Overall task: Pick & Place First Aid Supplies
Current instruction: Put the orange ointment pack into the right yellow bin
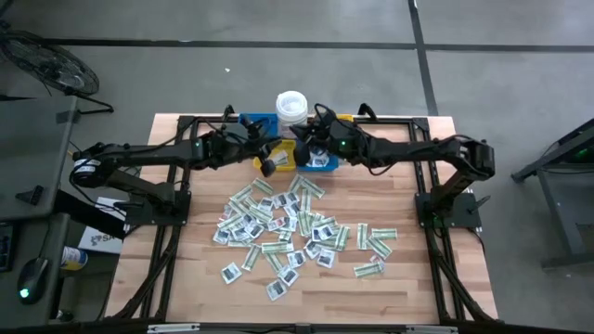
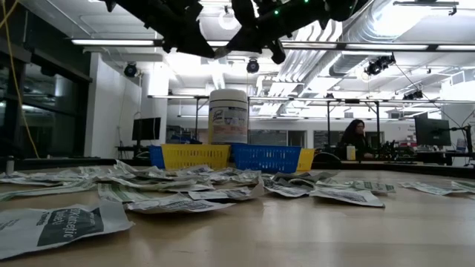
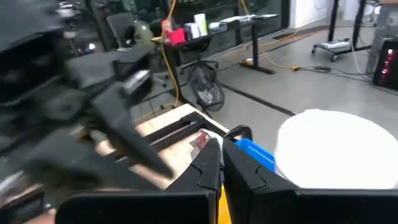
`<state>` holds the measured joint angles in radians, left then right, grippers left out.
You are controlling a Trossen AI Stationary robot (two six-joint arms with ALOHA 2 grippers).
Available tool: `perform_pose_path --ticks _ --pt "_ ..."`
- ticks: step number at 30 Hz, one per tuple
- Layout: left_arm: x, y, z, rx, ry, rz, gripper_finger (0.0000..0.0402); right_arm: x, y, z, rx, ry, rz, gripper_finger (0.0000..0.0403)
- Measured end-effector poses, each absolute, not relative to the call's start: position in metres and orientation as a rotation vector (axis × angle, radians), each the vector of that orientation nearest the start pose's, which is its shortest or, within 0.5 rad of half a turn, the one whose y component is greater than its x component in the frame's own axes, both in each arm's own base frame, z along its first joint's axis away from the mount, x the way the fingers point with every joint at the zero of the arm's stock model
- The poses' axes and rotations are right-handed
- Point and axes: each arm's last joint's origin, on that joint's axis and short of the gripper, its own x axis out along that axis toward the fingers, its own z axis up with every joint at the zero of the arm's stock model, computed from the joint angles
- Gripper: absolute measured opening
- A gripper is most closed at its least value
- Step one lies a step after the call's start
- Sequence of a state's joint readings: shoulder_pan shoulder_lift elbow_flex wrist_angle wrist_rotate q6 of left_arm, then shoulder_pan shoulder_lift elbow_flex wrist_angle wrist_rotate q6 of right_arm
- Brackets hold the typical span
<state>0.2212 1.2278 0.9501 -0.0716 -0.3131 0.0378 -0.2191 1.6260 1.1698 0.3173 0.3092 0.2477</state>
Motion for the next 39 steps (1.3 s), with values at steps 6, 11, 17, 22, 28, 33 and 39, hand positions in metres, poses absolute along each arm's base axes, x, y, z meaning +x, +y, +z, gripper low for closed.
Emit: perform_pose_path --ticks 6,11,17,22,28,33,39 --pt "0.259 0.070 0.309 0.078 0.408 0.589 0.0132 0.357 -0.096 0.288 0.266 0.211 -0.624 0.0000" --pt "0.245 0.069 0.311 0.102 0.466 0.675 0.0148 0.337 -0.107 0.280 0.308 0.381 -0.763 0.0000" --pt "0.234 0.070 0.307 0.085 0.525 0.716 0.0136 0.317 -0.127 0.265 0.387 0.544 -0.871 0.0000" --pt "0.228 0.079 0.289 0.001 0.547 0.704 0.0123 0.301 -0.149 0.259 0.427 0.622 -0.963 0.0000" --pt "0.220 0.089 0.267 -0.100 0.580 0.688 0.0117 0.278 -0.186 0.251 0.539 0.635 -1.003 0.0000" --pt "0.215 0.094 0.257 -0.145 0.603 0.693 0.0117 0.254 -0.211 0.229 0.696 0.614 -0.980 0.0000" --pt "0.214 0.099 0.256 -0.167 0.593 0.695 0.0117 0.240 -0.227 0.214 0.745 0.517 -0.958 0.0000"
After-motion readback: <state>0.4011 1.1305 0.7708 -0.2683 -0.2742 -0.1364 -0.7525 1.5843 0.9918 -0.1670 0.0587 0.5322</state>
